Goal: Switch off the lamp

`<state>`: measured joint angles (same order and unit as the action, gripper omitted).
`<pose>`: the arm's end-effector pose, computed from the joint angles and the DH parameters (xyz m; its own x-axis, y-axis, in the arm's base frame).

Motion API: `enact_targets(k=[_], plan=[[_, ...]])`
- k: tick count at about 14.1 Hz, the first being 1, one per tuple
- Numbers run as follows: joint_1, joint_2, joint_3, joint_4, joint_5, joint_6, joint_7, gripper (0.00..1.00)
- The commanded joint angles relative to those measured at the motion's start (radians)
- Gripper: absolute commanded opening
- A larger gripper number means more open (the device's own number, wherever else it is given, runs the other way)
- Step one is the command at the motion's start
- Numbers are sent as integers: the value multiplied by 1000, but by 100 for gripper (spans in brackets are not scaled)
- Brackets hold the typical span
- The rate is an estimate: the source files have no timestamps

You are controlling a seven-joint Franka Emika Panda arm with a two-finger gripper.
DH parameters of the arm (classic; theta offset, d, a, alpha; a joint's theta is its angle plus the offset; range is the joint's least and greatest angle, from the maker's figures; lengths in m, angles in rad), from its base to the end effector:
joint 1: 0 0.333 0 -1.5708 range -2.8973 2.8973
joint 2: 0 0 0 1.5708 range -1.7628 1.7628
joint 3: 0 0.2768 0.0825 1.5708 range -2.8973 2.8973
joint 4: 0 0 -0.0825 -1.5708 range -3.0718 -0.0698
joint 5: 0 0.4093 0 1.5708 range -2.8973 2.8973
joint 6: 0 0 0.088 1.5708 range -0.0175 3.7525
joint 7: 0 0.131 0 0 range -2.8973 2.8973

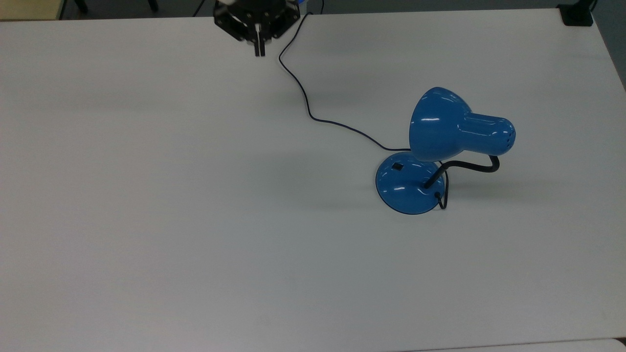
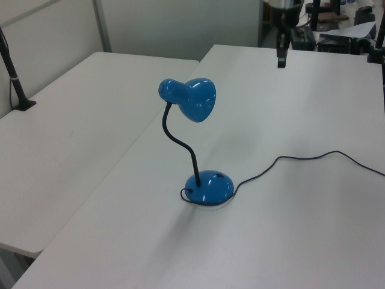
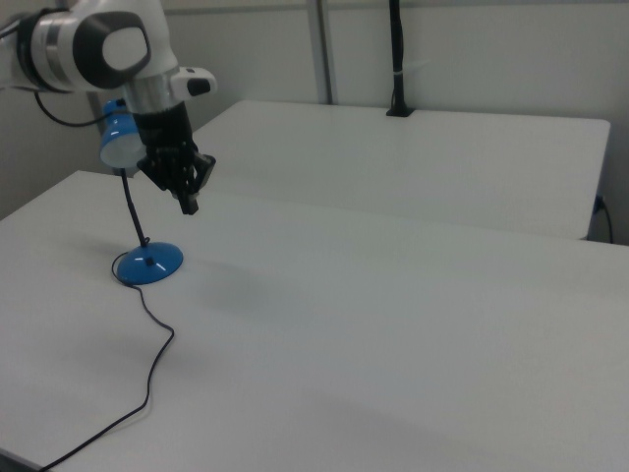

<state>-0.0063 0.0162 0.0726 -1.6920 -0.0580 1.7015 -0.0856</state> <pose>0.5900 0.0321 0.5027 0.9873 0.1586 -0.0116 0.1590 -0.9857 0.0554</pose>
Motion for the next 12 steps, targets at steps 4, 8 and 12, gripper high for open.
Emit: enact_targets(k=[4, 8, 12], plan=[[57, -13, -57, 44, -23, -80, 122, 100], [49, -12, -59, 49, -26, -79, 121, 100], [48, -10, -59, 49, -28, -79, 121, 100]])
